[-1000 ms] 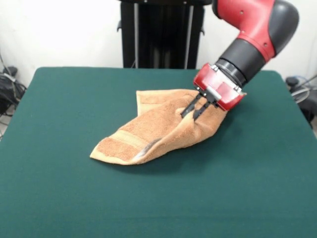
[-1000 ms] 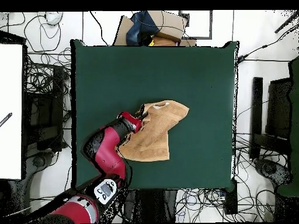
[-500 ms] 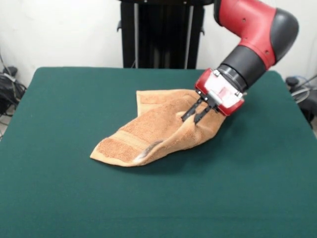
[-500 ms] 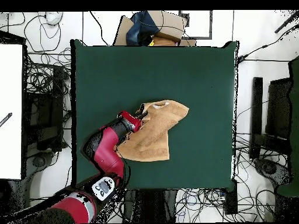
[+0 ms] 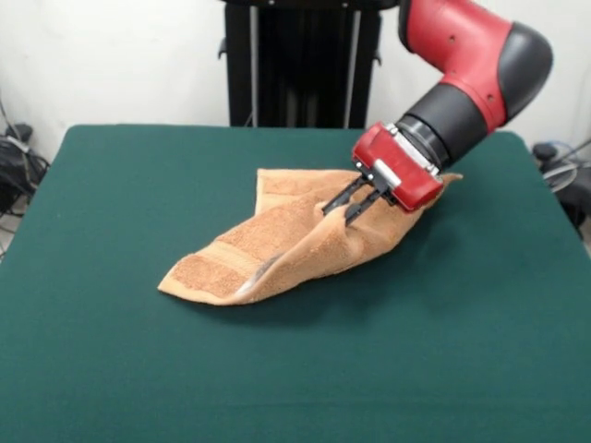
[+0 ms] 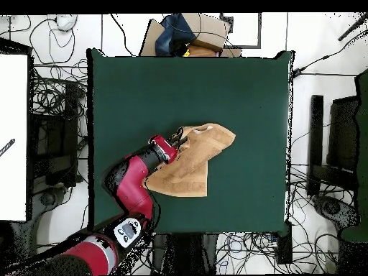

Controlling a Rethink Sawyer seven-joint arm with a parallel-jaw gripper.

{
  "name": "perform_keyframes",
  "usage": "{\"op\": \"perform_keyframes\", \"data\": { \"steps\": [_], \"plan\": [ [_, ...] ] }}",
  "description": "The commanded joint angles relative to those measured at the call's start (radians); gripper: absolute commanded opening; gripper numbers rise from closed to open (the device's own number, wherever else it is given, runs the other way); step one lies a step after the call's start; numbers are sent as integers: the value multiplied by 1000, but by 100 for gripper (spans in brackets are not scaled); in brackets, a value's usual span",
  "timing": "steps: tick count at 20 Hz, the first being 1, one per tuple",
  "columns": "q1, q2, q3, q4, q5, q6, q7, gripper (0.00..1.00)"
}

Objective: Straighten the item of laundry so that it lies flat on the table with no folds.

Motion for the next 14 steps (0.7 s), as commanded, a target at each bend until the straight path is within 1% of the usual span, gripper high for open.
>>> {"op": "perform_keyframes", "data": {
  "steps": [1, 3, 5, 11, 14],
  "plan": [
    [8, 9, 72, -79, 39, -63, 391, 0],
    [-15, -5, 73, -78, -17, -14, 409, 0],
    [-33, -40, 73, -56, -50, 58, 370, 0],
    [-67, -159, 69, 7, -66, 226, 246, 0],
    [-91, -194, 58, 12, -102, 304, 204, 0]
  ]
}}
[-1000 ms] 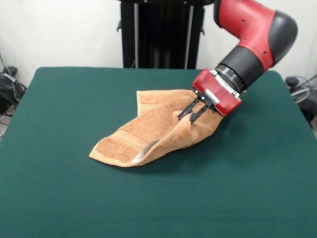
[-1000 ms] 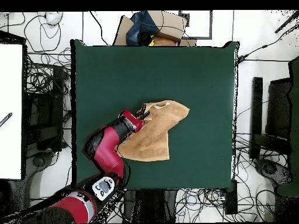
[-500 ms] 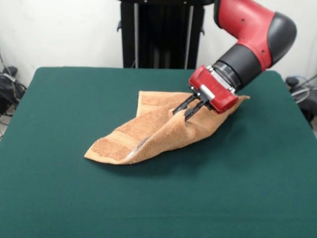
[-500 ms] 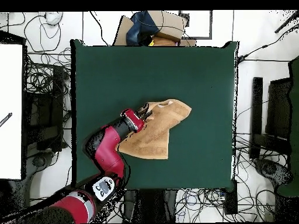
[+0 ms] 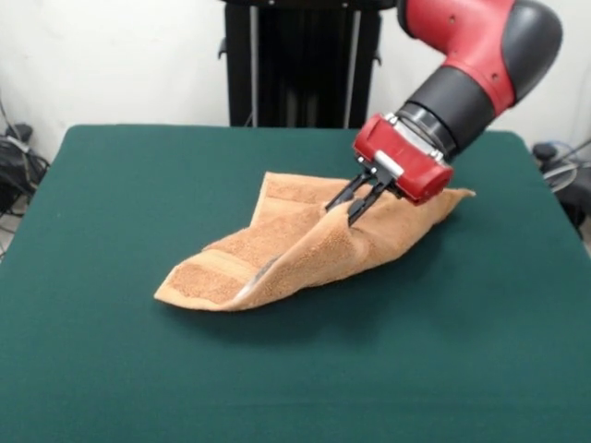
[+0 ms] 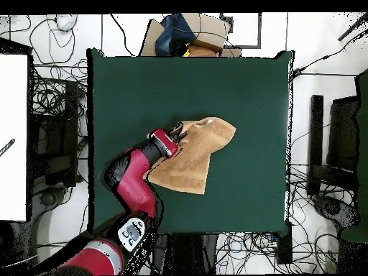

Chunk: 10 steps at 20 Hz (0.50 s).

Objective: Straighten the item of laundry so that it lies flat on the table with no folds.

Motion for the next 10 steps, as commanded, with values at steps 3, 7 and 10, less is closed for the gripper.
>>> {"op": "perform_keyframes", "data": {
  "steps": [3, 7, 10],
  "plan": [
    [-68, -137, 40, 4, -99, 269, 84, 0],
    [-75, -186, 20, -14, -100, 408, 10, 0],
    [-11, -137, -56, -42, -2, 608, -153, 0]
  ]
}}
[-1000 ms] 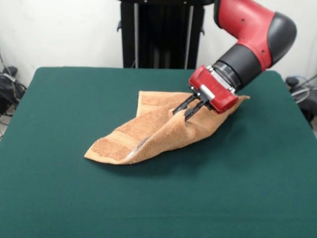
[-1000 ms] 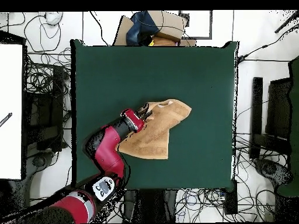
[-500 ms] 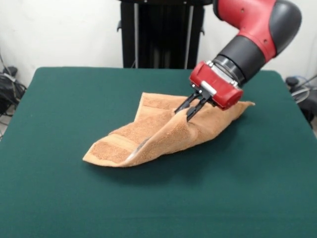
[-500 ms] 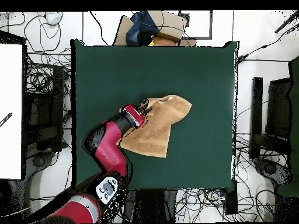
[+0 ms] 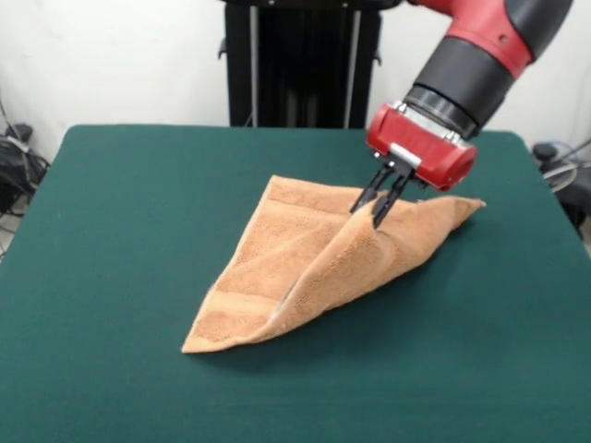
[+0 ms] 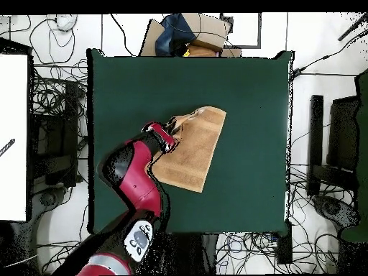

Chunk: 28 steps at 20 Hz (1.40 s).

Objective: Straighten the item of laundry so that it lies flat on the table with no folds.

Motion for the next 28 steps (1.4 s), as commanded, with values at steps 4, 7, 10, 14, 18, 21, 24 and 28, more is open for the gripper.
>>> {"op": "perform_keyframes", "data": {
  "steps": [4, 7, 10, 14, 18, 21, 24, 28],
  "plan": [
    [197, 233, -373, -210, -31, 717, -21, 0],
    [203, 300, -434, -295, -234, 899, 110, 0],
    [193, 299, -406, -305, -293, 890, 150, 0],
    [189, 299, -372, -306, -332, 849, 199, 0],
    [186, 296, -347, -295, -352, 803, 226, 0],
    [181, 286, -322, -278, -358, 758, 229, 0],
    [177, 279, -317, -273, -369, 745, 229, 0],
    [172, 276, -306, -272, -377, 755, 223, 0]
  ]
}}
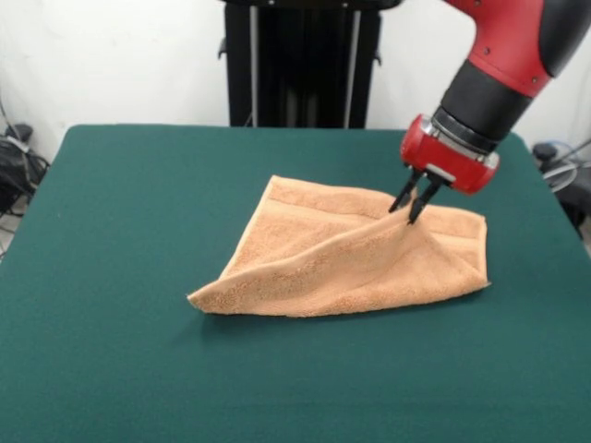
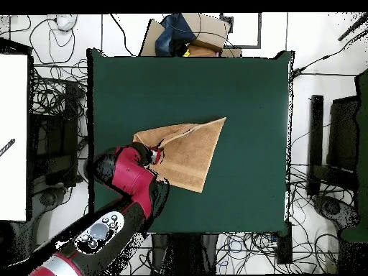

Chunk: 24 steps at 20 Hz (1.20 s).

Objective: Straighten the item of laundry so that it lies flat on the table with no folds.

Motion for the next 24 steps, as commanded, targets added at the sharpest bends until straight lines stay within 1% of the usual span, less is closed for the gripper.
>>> {"op": "perform_keyframes", "data": {
  "steps": [1, 4, 8, 13, 17, 18, 20, 24],
  "plan": [
    [-26, 14, 80, -31, -55, 29, 219, 0],
    [-49, -8, 102, -30, -82, 77, 174, 0],
    [-64, -34, 107, -21, -117, 118, 153, 0],
    [-79, -8, 69, -92, -174, 263, 181, 0],
    [-89, -5, 65, -117, -199, 282, 195, 0],
    [-88, -5, 64, -119, -193, 261, 210, 0],
    [-89, 1, 56, -142, -193, 278, 233, 0],
    [-107, 25, 26, -214, -209, 373, 267, 0]
  ]
}}
